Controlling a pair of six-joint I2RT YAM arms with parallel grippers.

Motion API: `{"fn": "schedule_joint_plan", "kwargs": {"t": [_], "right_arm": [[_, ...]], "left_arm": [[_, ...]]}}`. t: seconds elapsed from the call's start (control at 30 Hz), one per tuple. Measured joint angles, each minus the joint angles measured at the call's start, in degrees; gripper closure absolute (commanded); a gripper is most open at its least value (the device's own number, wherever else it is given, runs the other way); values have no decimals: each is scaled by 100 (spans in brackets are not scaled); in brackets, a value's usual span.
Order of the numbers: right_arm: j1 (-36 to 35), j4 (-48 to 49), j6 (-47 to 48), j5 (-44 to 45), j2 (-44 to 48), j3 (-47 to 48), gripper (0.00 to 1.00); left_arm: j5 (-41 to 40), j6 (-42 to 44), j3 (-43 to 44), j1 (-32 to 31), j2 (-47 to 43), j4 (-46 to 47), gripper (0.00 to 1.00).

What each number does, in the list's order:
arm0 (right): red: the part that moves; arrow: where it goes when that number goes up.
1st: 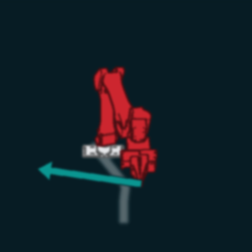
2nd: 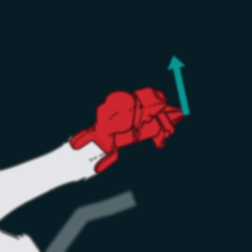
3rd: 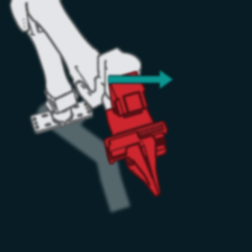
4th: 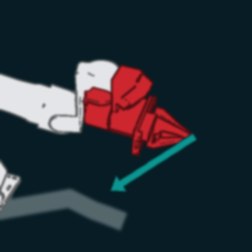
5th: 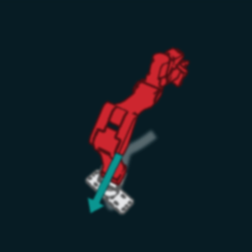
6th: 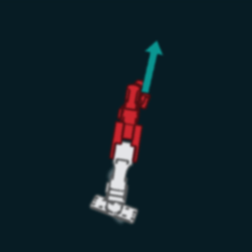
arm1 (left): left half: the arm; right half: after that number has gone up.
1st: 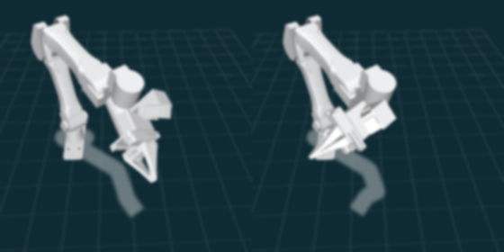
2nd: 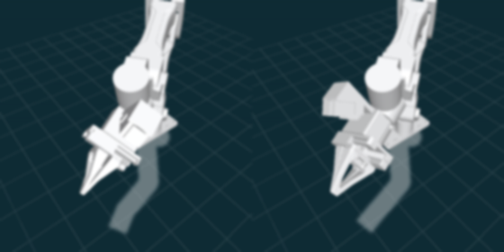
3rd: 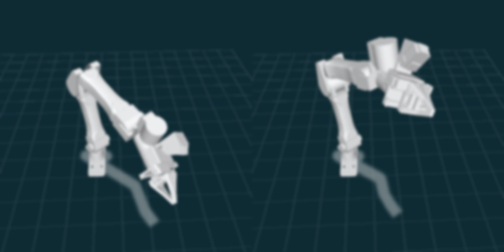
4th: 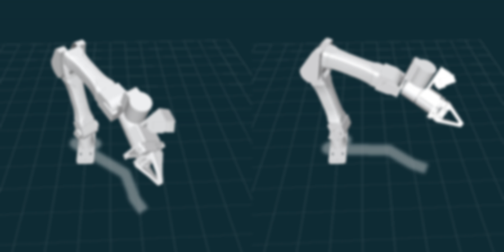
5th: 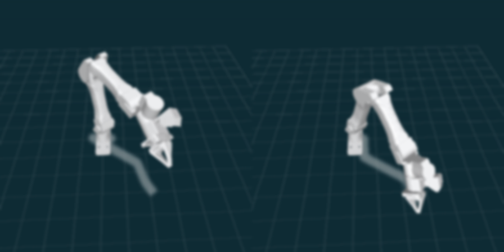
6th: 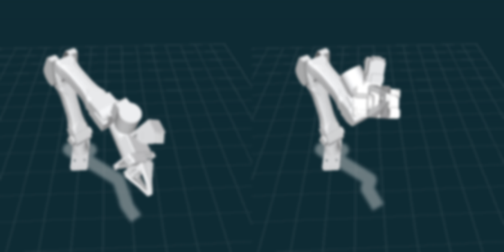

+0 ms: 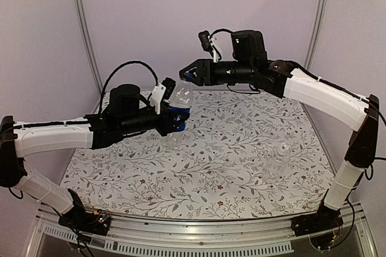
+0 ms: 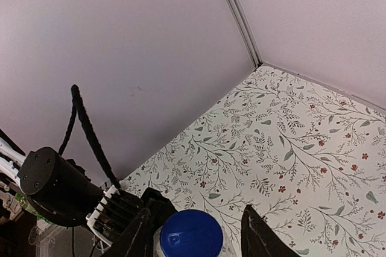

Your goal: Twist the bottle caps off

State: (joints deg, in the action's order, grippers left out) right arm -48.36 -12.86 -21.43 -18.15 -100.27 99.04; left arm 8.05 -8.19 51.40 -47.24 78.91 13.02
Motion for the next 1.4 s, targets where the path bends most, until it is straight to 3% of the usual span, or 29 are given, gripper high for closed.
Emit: {"fn": "schedule_joint_plan", "kwargs": {"t": [0.43, 0.6, 0.9, 1.4], "right_arm": [[0, 0, 46, -42, 0, 0, 80], [0, 2, 90, -48, 0, 0, 99], [116, 162, 647, -575, 120, -164, 100], [540, -22, 2691, -3526, 400, -313, 100]], "left_arm": [[-85, 9, 0, -13, 0, -55, 64], [-98, 11, 0, -15, 0, -55, 64], [251, 66, -31, -15, -37, 46, 64], [2514, 50, -133, 7, -63, 560, 64]]}}
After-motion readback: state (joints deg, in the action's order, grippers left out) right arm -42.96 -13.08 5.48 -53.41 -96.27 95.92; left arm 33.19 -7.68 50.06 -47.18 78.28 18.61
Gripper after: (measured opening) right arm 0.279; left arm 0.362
